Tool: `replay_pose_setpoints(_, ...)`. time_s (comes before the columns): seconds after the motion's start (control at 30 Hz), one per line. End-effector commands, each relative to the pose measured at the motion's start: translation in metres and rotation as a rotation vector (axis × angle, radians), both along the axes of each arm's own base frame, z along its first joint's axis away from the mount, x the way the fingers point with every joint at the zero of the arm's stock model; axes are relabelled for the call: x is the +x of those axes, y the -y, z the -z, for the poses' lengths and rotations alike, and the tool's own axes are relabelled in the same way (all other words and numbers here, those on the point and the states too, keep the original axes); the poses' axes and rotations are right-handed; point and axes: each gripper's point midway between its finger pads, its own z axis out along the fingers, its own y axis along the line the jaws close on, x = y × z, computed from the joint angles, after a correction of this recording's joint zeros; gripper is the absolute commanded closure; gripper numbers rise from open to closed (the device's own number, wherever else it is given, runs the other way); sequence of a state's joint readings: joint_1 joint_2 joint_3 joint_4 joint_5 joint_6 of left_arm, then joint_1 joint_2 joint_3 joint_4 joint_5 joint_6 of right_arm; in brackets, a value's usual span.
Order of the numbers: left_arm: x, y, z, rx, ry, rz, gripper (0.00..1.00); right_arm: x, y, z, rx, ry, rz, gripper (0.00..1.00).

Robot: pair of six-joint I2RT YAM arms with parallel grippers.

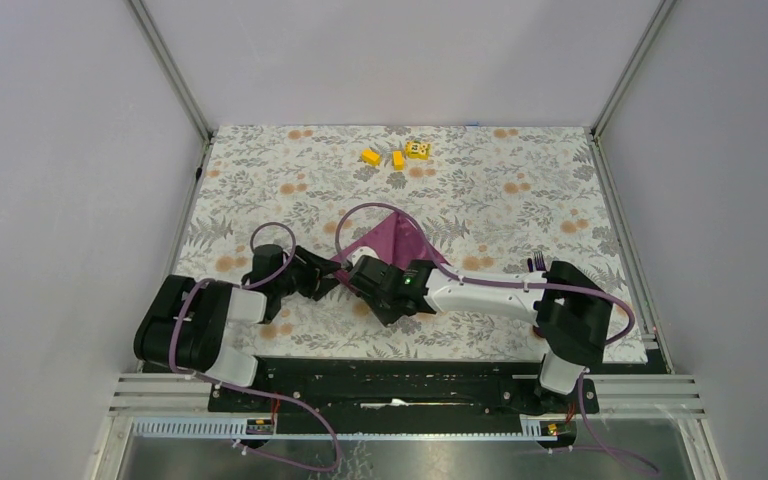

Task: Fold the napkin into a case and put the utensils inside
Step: Pick up the upper triangle-folded napkin from the center of the board.

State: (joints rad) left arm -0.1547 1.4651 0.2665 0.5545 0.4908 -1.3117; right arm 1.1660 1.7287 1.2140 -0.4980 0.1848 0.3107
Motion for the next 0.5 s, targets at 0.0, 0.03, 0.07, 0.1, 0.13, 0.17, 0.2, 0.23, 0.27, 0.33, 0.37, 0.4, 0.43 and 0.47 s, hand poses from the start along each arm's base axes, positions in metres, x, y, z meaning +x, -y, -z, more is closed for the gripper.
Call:
replay_pose_setpoints(0.0, 0.016, -0.010, 0.000, 0.035, 0.070, -0.072, 0.48, 0.004, -0.005, -0.019, 0.073, 0.018, 0.010, 1.00)
replay_pose_setpoints(0.03, 0.016, -0.011, 0.002, 0.042, 0.070, -0.076, 0.49, 0.004, -0.005, -0.020, 0.075, 0.018, 0.008, 1.00)
replay_pose_setpoints(0.07, 0.016, -0.011, 0.004, 0.048, 0.069, -0.074, 0.51, 0.004, -0.004, -0.020, 0.074, 0.017, 0.007, 1.00)
replay_pose_setpoints(0.1, 0.017, -0.011, 0.006, 0.053, 0.066, -0.068, 0.54, 0.003, -0.004, -0.020, 0.074, 0.016, 0.006, 1.00)
replay_pose_setpoints(0.13, 0.018, -0.010, 0.008, 0.051, 0.065, -0.062, 0.56, 0.003, -0.004, -0.020, 0.076, 0.014, 0.005, 1.00)
replay_pose_setpoints(0.17, 0.019, -0.008, 0.008, 0.042, 0.065, -0.058, 0.58, 0.002, -0.004, -0.020, 0.077, 0.013, 0.003, 1.00)
replay_pose_setpoints(0.2, 0.019, -0.006, 0.009, 0.031, 0.064, -0.053, 0.61, 0.002, -0.004, -0.019, 0.078, 0.011, 0.003, 1.00)
replay_pose_setpoints(0.23, 0.018, -0.005, 0.010, 0.019, 0.062, -0.047, 0.64, 0.002, -0.005, -0.018, 0.078, 0.009, 0.003, 1.00)
replay_pose_setpoints(0.27, 0.018, -0.004, 0.010, 0.013, 0.063, -0.045, 0.67, 0.002, -0.005, -0.018, 0.079, 0.007, 0.003, 1.00)
replay_pose_setpoints(0.33, 0.018, -0.004, 0.010, 0.014, 0.065, -0.045, 0.72, 0.001, -0.005, -0.017, 0.079, 0.000, -0.002, 1.00)
replay_pose_setpoints(0.37, 0.018, -0.004, 0.009, 0.015, 0.068, -0.042, 0.76, 0.000, -0.007, -0.018, 0.084, -0.005, -0.005, 1.00)
replay_pose_setpoints(0.4, 0.019, -0.004, 0.007, 0.018, 0.078, -0.041, 0.80, -0.001, -0.008, -0.017, 0.087, -0.010, -0.011, 1.00)
replay_pose_setpoints(0.43, 0.021, -0.005, 0.002, 0.025, 0.091, -0.039, 0.84, -0.003, -0.009, -0.017, 0.094, -0.015, -0.019, 1.00)
replay_pose_setpoints(0.47, 0.022, -0.007, -0.002, 0.044, 0.100, -0.037, 0.89, -0.005, -0.013, -0.017, 0.106, -0.025, -0.033, 1.00)
